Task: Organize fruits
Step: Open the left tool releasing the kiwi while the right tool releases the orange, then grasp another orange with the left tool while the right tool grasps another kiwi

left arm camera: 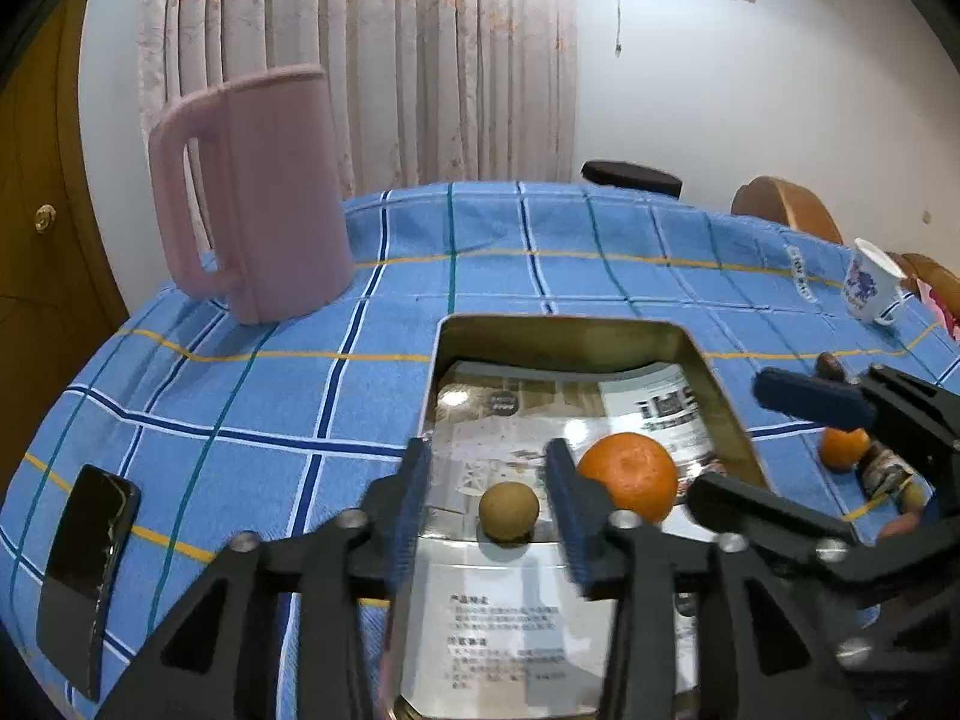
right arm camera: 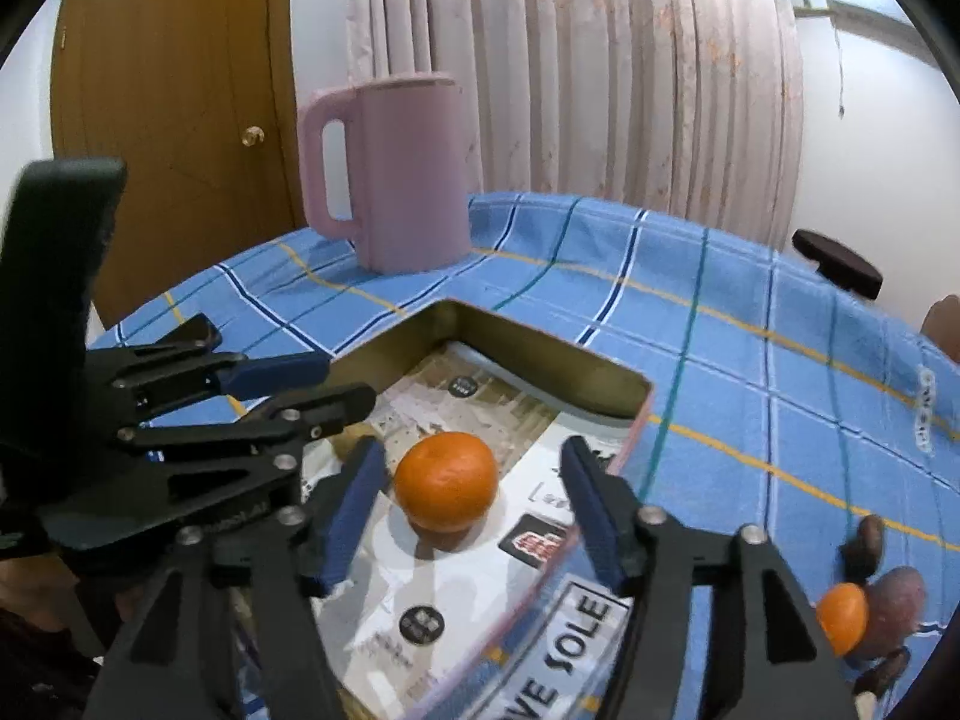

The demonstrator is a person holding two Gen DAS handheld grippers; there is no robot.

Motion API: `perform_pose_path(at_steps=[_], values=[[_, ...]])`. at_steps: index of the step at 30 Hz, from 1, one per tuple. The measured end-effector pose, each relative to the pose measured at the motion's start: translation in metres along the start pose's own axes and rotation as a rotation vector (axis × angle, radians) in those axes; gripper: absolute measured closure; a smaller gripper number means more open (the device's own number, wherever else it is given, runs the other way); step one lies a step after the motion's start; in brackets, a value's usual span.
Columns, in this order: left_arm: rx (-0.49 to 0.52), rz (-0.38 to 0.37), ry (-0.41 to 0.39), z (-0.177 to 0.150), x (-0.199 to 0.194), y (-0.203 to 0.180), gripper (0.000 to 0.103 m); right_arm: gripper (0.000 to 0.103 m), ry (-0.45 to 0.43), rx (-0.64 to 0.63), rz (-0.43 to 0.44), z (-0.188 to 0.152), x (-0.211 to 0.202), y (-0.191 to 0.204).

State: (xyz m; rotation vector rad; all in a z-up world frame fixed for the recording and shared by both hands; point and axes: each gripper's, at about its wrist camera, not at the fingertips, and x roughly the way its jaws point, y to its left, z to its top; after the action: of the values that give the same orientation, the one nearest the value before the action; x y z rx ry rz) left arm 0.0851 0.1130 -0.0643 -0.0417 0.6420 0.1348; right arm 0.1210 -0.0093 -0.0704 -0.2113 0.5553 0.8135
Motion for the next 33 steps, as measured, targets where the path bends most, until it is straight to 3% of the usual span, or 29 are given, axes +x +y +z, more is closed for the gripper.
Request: perform_pose_path(at_steps=[1, 2, 8, 12, 15, 27, 29, 33], values=[[0.005, 0.020, -0.021, 0.000, -0.005, -0.002, 0.026, 0.031, -0.014, 0.006, -0.008, -0.002, -0.011, -0.004], [0.007, 0.025, -0.035, -0.001, -0.008, -0.004, 0.023, 0.031, -0.027, 0.016, -0.017, -0.004, -0.021, -0.007], [0.006, -0.017, -0.076, -0.001, -0.024, -0.017, 0.022, 0.027, -0.063, 0.078, -0.133, -0.030, -0.079, -0.048], [0.007, -0.065, -0.093, -0.002, -0.031, -0.034, 0.022, 0.027, -0.002, 0.161, -0.286, -0.066, -0.108, -0.090], [0.031, -0.107, -0.092, -0.003, -0.033, -0.055, 0.022, 0.031, 0.052, 0.221, -0.337, -0.088, -0.118, -0.113], [0.123, -0.192, -0.062, -0.004, -0.034, -0.115, 0.022, 0.060, 0.172, 0.253, -0.296, -0.114, -0.104, -0.127], [0.135, -0.207, -0.057, -0.005, -0.032, -0.123, 0.022, 0.071, 0.177, 0.266, -0.255, -0.117, -0.104, -0.128], [0.159, -0.229, -0.045, -0.006, -0.025, -0.143, 0.022, 0.071, 0.138, 0.285, -0.263, -0.118, -0.113, -0.133]])
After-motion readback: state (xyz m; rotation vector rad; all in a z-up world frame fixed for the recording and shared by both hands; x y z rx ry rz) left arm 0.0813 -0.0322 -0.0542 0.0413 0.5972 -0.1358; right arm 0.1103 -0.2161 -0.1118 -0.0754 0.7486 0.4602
